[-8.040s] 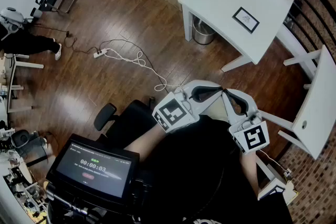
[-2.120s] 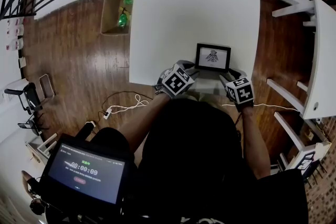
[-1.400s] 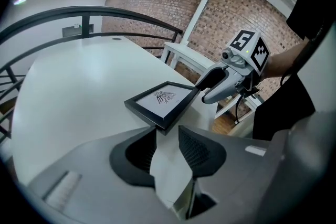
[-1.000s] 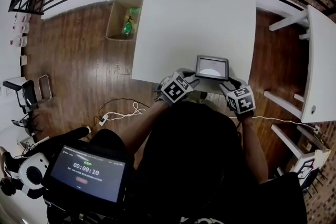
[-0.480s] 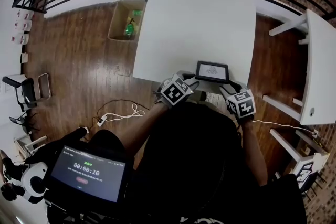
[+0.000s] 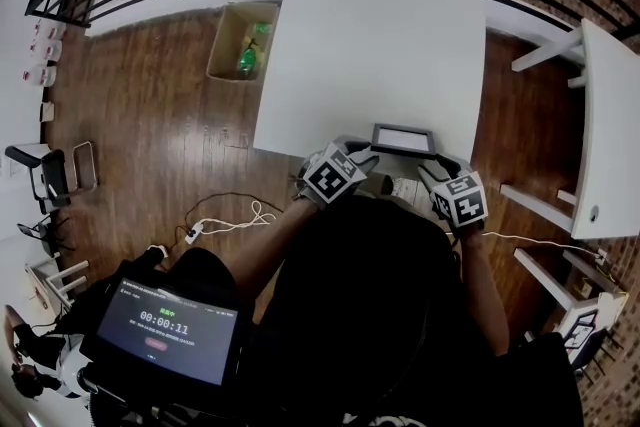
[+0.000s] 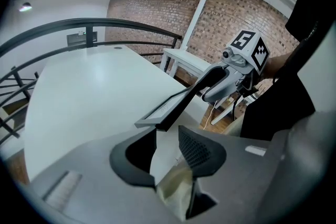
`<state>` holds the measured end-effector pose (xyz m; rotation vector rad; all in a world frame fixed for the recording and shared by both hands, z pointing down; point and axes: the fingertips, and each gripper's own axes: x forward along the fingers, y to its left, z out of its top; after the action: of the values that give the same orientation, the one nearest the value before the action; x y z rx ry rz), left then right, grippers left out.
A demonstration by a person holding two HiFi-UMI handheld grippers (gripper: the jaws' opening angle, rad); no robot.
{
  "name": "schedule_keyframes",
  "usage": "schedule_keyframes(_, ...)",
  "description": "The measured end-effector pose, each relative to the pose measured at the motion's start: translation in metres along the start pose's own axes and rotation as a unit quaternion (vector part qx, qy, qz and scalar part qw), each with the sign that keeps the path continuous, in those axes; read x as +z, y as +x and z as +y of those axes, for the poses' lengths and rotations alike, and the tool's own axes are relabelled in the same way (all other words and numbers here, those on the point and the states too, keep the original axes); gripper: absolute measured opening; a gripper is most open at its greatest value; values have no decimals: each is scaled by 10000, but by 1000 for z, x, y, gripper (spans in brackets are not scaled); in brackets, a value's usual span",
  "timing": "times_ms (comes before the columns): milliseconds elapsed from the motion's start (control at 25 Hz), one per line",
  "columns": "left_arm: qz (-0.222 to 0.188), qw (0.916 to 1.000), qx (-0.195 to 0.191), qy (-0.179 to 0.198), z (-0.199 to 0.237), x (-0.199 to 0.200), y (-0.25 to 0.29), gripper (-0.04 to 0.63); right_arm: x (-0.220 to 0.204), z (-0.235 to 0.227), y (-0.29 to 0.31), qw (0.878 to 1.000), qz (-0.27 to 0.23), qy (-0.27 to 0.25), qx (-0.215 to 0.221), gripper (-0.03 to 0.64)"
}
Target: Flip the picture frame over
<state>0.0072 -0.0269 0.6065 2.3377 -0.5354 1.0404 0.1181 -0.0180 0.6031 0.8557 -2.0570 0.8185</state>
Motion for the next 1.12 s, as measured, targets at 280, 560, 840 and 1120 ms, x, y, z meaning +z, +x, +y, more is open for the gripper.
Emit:
schedule_keyframes(280, -94, 9999, 60, -22, 2, 6, -3, 149, 0, 4, -3, 10000, 78, -21, 44, 181)
schedule_keyframes(560, -134, 9999, 73, -43, 3, 9, -2, 149, -1, 4, -3, 9999, 83, -32, 58, 181)
schedule_keyframes(840, -189, 9998, 97, -61, 5, 18, -3, 149, 3, 1, -8, 9999, 77, -68, 50, 181)
schedule_keyframes(1120, -165, 9998, 83, -55, 8, 30, 2, 149, 8, -11, -10, 9999, 93, -90, 52, 181)
